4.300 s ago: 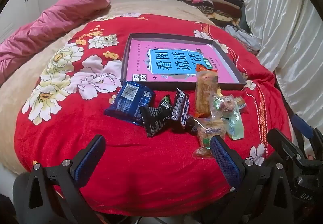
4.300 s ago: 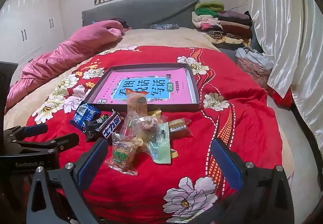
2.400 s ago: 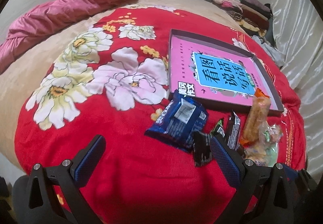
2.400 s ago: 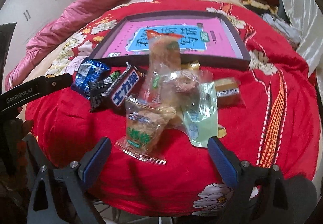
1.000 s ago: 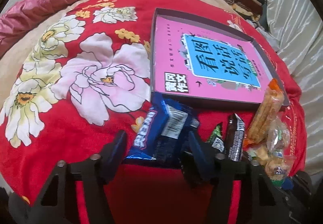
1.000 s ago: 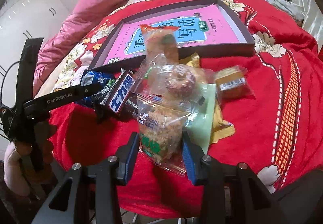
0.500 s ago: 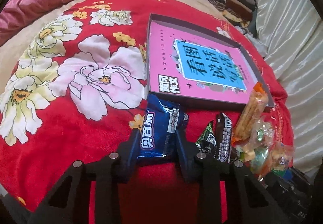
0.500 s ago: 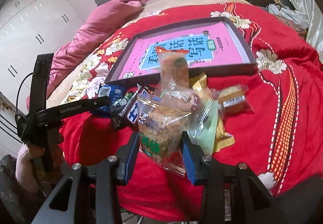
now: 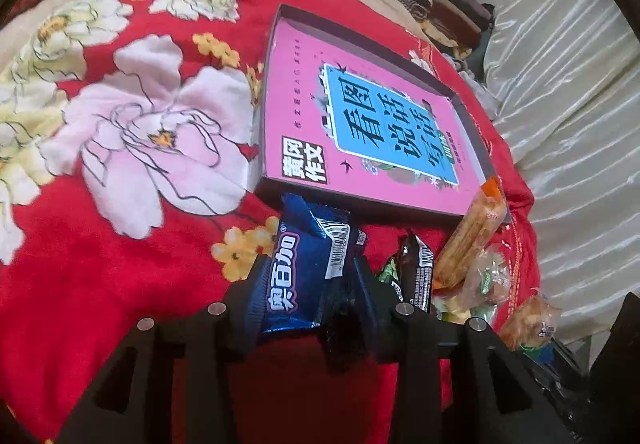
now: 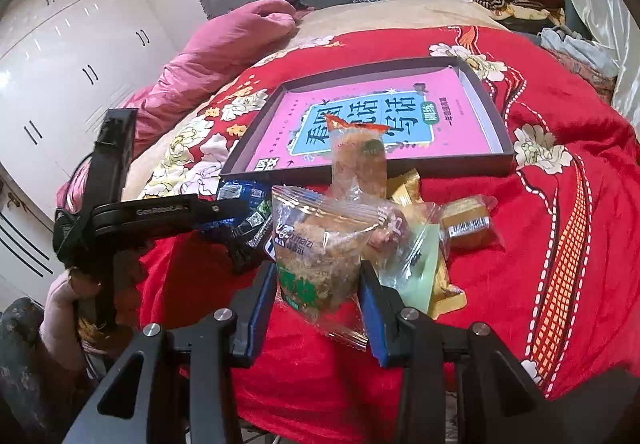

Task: Organize snacks
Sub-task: 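Lift the Oreo packet with the left gripper and carry it over the pink tray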

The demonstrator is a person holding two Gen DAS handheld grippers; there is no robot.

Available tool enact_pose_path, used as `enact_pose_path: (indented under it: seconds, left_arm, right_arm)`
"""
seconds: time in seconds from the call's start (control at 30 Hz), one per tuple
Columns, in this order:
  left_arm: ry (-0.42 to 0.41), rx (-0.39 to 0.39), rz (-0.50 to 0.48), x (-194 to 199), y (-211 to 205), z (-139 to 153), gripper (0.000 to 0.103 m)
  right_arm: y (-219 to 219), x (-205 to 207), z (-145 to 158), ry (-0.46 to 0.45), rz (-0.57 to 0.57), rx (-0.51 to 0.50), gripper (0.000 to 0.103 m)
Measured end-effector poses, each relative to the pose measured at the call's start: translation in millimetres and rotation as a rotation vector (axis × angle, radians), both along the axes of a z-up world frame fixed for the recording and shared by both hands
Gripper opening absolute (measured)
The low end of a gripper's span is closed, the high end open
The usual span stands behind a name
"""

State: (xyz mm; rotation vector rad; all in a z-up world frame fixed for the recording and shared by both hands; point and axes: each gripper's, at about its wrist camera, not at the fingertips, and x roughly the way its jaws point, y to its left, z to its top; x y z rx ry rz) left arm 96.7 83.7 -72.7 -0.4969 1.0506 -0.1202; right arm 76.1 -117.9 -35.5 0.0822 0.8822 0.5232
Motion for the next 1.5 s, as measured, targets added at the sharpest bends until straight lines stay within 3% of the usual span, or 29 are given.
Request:
enact_pose_path:
  seconds: [0.37, 1.03, 1.5]
  left_arm:
    - [-0.062, 0.005, -0.008, -7.4, -8.0, 17.4, 0.022]
    - [-0.158, 0.001, 0.012, -16.7, -9.0, 62.1, 0.022]
    - [-0.191, 0.003, 0.042, 1.3, -13.4, 71.3, 0.022]
  right_arm:
    - [-4.3, 1.9, 14.9, -0.105, 0.018, 0.011, 0.041]
    - [-51.2, 41.8, 23.5, -0.184, -0.092, 0.037, 0.041]
    - [-55.7, 72.5, 24.6, -0.230, -0.100, 0.037, 0.041]
